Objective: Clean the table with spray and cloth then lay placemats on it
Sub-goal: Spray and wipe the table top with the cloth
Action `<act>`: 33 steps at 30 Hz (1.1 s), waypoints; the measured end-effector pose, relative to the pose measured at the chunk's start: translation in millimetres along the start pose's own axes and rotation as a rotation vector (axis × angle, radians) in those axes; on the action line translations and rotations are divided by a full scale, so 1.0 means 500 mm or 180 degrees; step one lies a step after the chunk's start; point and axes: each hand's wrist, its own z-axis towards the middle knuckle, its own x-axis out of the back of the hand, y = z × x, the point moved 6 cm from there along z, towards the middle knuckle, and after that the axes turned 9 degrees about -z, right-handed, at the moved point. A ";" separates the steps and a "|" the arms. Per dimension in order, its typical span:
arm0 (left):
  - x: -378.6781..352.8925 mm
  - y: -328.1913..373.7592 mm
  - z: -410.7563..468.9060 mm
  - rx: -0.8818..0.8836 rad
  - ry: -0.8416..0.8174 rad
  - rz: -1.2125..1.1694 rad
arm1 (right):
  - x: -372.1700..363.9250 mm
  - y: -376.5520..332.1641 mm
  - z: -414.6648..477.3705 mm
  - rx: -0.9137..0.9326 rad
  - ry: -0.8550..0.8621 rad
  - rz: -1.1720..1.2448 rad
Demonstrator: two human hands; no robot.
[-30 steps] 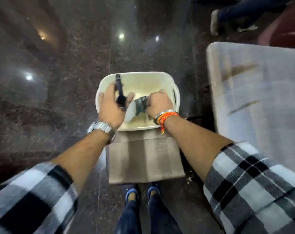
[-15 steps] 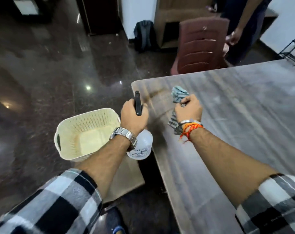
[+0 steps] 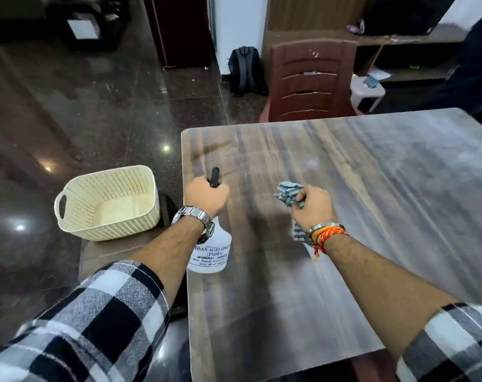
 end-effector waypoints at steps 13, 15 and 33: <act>-0.071 0.038 0.060 -0.0069 -0.0257 -0.0439 | -0.030 0.011 0.051 0.0046 -0.0098 0.0022; -0.081 0.049 0.078 -0.0090 -0.0256 -0.0640 | -0.025 0.009 0.076 0.0013 -0.0072 -0.0019; -0.126 0.077 0.077 0.0241 0.0198 -0.0581 | -0.045 -0.015 0.195 0.0215 -0.0285 0.0175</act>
